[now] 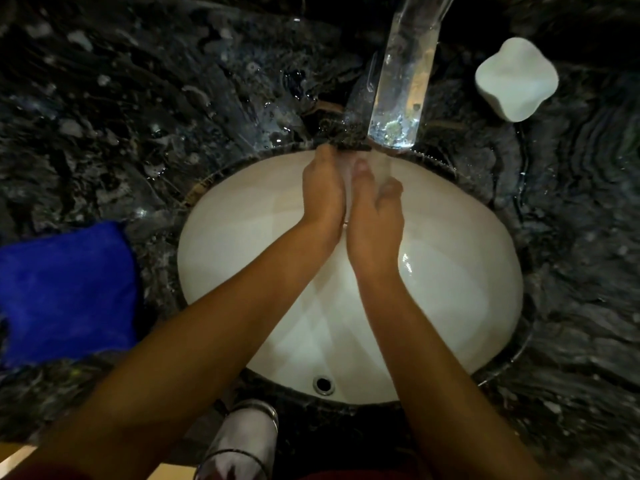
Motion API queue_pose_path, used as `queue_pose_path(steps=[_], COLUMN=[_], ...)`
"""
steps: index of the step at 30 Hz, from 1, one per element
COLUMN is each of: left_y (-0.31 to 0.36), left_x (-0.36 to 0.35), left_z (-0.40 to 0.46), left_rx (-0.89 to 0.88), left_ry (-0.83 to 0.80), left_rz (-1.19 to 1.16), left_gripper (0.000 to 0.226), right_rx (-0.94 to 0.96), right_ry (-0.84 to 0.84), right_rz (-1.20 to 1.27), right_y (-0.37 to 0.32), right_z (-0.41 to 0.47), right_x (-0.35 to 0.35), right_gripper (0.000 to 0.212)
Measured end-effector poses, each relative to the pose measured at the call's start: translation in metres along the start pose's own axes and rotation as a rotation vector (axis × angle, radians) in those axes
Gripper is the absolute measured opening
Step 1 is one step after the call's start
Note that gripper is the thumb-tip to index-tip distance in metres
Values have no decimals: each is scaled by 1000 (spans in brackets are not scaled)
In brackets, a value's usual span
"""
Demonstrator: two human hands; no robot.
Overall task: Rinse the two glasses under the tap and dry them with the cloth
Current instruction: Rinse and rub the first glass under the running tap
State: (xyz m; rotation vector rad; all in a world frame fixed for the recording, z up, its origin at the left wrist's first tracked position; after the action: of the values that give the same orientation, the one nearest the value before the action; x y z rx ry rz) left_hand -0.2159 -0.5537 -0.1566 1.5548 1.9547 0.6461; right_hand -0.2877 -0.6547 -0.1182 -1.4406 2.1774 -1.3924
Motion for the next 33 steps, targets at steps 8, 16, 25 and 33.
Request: queue_pose_path(steps=[8,16,25,33], left_y=[-21,-4,26,49], left_x=[-16,-31,-14,-14], left_z=[-11,-15,-36,-61], left_rx=[228,78,-346,-675], left_ry=[-186,-545,-328,-306], left_rz=[-78,-16,346,463], left_gripper=[69,48,47,24], right_rx=[-171,-528,-347,-206], right_ry=[-133,-656,-446,-351], right_rz=[3,411,770,615], right_y=[7,9,14,22], right_z=[18,3,1,3], right_x=[8,-15,-8,-1], right_gripper=[67,65,35,39])
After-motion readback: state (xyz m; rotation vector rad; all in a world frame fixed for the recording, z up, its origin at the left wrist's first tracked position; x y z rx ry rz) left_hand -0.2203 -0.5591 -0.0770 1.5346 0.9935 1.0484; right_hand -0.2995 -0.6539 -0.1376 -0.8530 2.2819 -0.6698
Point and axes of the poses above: each hand's wrist, its own z-axis towards the middle knuckle, its own x-axis out of the back of the hand, y = z × x, the point moved 10 cm from there along z, towards the middle knuckle, and after that the axes turned 1 degree about y, right-handed, at the moved point
